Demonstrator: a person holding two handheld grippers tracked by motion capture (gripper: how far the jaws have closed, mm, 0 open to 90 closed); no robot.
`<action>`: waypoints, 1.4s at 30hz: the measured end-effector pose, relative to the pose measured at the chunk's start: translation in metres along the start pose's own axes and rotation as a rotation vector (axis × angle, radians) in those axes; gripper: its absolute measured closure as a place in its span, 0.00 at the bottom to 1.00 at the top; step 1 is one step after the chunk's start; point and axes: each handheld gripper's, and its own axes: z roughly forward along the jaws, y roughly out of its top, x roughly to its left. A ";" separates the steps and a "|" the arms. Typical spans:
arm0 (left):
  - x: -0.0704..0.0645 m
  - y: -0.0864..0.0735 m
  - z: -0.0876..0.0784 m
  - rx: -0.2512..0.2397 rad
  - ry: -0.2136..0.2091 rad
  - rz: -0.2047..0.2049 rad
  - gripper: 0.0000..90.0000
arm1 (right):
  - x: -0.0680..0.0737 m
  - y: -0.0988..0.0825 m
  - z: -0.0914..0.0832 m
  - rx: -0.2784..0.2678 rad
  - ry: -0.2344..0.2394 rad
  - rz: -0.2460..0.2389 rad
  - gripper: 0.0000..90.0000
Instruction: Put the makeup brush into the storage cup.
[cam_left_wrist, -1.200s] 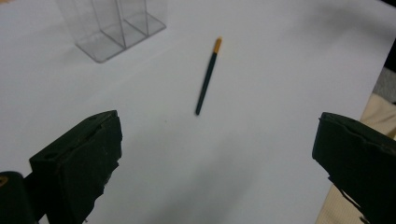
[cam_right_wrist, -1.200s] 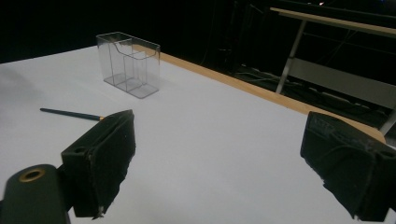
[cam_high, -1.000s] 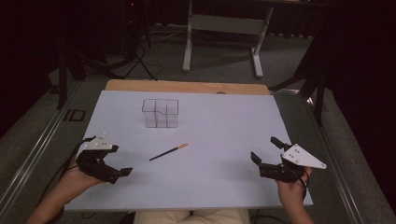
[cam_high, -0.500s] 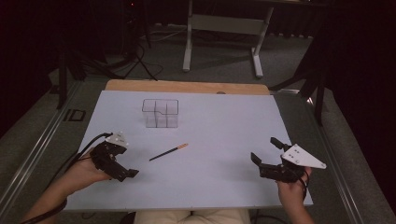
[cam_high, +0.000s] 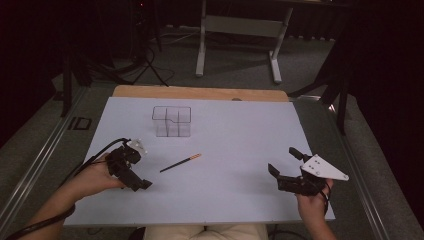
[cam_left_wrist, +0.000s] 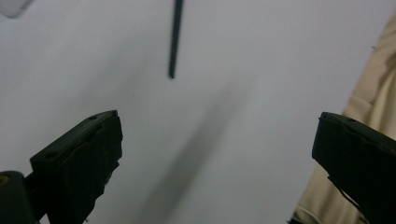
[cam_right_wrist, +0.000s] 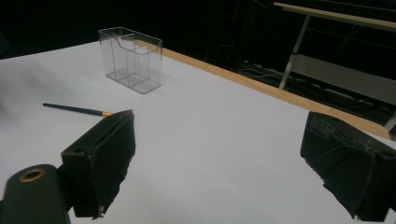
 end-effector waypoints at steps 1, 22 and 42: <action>0.000 0.002 0.001 0.011 -0.012 0.004 0.02 | 0.000 0.000 0.000 -0.002 0.000 -0.001 0.12; 0.006 0.052 0.015 0.072 -0.021 0.080 0.03 | 0.002 0.000 0.004 0.000 0.013 -0.003 0.12; 0.006 0.088 0.037 0.072 0.002 0.118 0.03 | 0.002 -0.001 0.006 0.008 0.023 -0.007 0.12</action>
